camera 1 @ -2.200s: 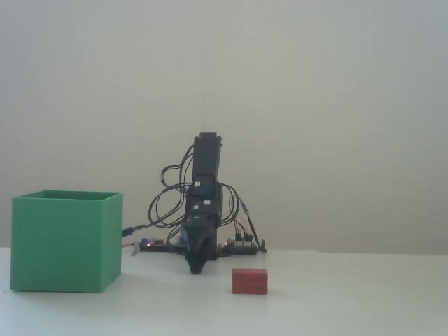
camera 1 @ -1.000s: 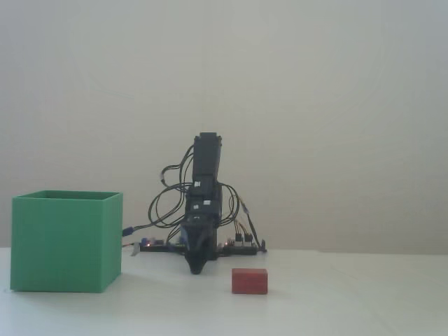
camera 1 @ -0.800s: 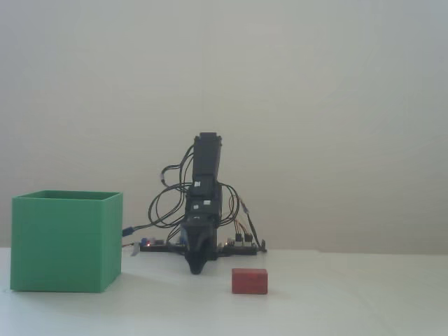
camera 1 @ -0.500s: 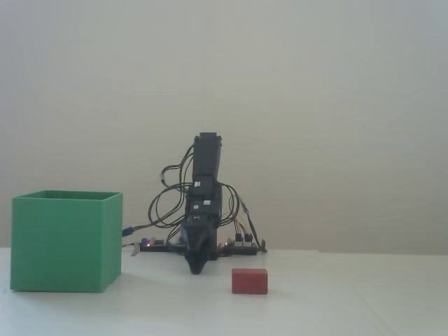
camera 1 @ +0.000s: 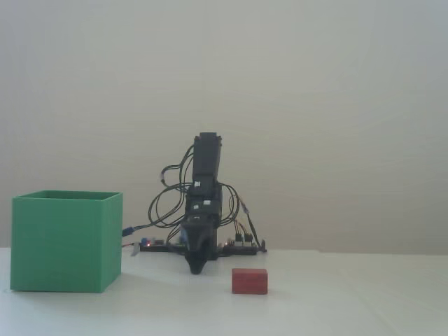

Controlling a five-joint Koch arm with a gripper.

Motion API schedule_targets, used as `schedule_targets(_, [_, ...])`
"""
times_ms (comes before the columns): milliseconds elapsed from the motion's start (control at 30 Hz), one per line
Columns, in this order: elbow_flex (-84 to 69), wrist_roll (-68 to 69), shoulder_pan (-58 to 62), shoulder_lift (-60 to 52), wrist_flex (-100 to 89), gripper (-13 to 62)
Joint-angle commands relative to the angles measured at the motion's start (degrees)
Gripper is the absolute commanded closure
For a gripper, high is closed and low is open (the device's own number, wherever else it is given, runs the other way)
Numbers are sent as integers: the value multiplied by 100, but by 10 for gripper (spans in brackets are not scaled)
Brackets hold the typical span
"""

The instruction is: Grasp a red block and put it in the green bin.

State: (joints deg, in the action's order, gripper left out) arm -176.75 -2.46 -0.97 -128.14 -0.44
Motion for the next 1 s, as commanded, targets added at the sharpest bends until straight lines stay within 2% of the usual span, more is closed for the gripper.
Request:
schedule_targets(0, [-343,-26,-62,-501,352,159])
schedule_targets(100, [-334,-18,-123,-466,158,160])
schedule_targets(233, [-229,-18,-193,62,-1415,149])
schedule_targets(467, [1169,-26,35,492,-1485,180])
schedule_targets(567, [2619,-97,141,914,-53,182])
schedule_targets(767, [7022,-202,114,2188,4957,182])
schedule_targets(833, [8297,-193,9,2698,6302,155])
schedule_targets(967, [9545,88,-519,3393,8121,144])
